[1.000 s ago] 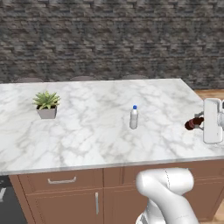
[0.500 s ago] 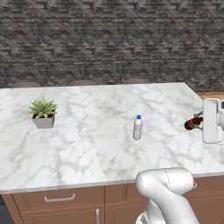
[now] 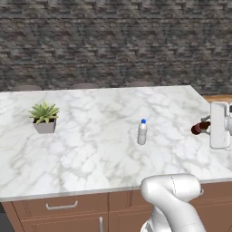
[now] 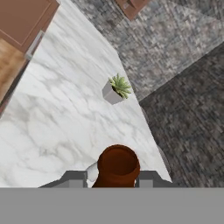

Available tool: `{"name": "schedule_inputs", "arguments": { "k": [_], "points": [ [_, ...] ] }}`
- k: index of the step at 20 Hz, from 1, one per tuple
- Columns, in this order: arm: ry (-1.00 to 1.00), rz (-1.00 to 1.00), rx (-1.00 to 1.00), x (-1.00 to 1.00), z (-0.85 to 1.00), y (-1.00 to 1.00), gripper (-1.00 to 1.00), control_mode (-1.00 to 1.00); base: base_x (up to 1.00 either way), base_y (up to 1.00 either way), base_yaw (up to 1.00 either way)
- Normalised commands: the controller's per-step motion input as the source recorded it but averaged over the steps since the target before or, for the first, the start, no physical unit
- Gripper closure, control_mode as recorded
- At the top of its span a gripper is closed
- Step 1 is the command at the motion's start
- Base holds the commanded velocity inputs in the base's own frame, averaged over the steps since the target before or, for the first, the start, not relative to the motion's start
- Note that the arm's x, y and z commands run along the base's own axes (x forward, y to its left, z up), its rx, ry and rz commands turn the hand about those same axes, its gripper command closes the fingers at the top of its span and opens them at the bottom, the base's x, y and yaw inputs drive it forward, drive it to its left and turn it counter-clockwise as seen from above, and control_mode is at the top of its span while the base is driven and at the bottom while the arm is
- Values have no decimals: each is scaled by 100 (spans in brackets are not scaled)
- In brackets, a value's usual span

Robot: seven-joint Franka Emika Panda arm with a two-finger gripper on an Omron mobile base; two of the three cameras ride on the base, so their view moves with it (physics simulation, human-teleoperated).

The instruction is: Move the drinks to the dining counter.

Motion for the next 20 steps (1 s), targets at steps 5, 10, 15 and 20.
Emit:
{"name": "schedule_inputs", "arguments": {
  "k": [5,10,15,20],
  "points": [
    [0,0,0,0,0,0,100,-100,0,0,0],
    [0,0,0,17,-2,0,100,-100,0,0,0],
    [7,0,0,25,-8,0,100,-100,0,0,0],
    [25,0,6,39,-20,0,100,-100,0,0,0]
  ]
}}
